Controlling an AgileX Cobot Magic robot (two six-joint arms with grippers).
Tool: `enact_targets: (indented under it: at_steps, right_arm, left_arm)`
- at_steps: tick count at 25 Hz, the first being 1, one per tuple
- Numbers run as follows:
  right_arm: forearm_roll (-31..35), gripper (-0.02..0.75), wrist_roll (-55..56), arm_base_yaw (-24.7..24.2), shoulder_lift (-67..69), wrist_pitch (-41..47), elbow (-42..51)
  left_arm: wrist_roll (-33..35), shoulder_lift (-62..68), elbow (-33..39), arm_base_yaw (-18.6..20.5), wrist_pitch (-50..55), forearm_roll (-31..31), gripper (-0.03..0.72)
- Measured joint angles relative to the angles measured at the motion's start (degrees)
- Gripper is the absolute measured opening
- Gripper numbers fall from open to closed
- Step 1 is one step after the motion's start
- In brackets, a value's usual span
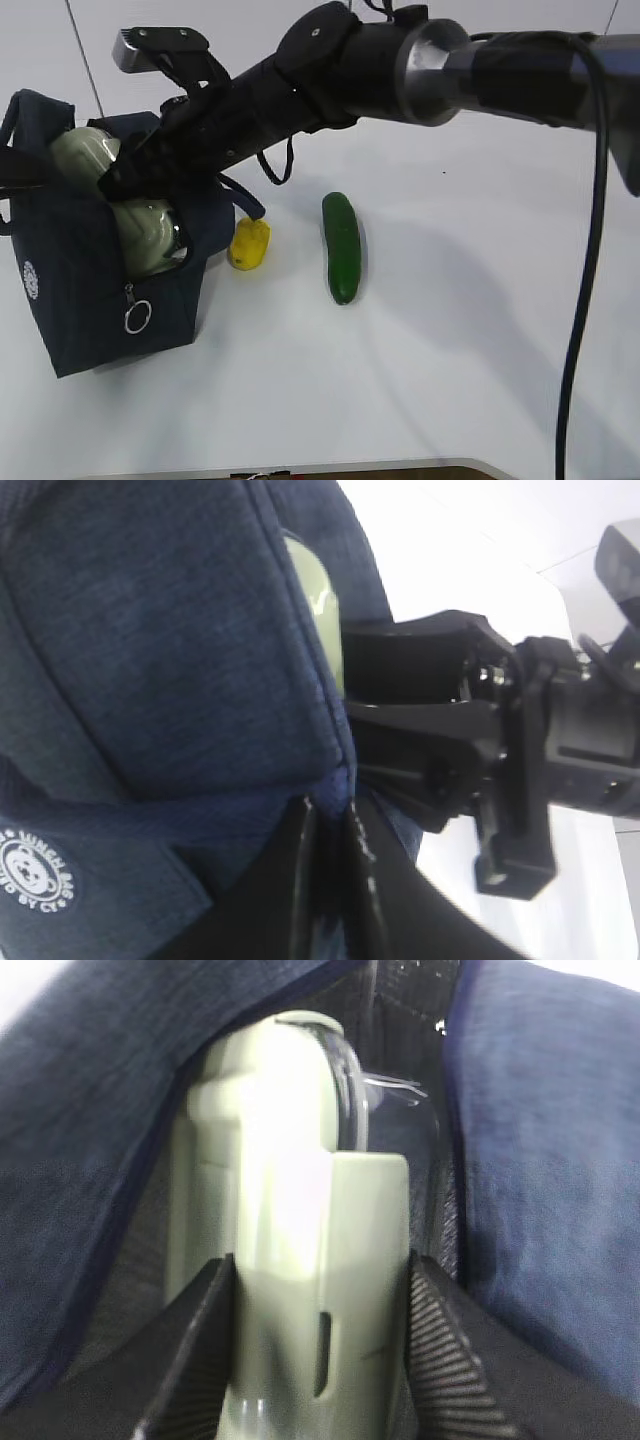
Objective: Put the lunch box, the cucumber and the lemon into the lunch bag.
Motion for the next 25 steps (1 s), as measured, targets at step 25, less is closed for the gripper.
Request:
enact_targets:
  at_steps: [25]
  right_arm:
    - [-0.21, 0.419, -2.52, 2.01, 2.61, -0.86, -0.13]
  left_arm:
    - [1.72, 0.00, 0.00, 0.00, 0.56, 0.00, 0.008]
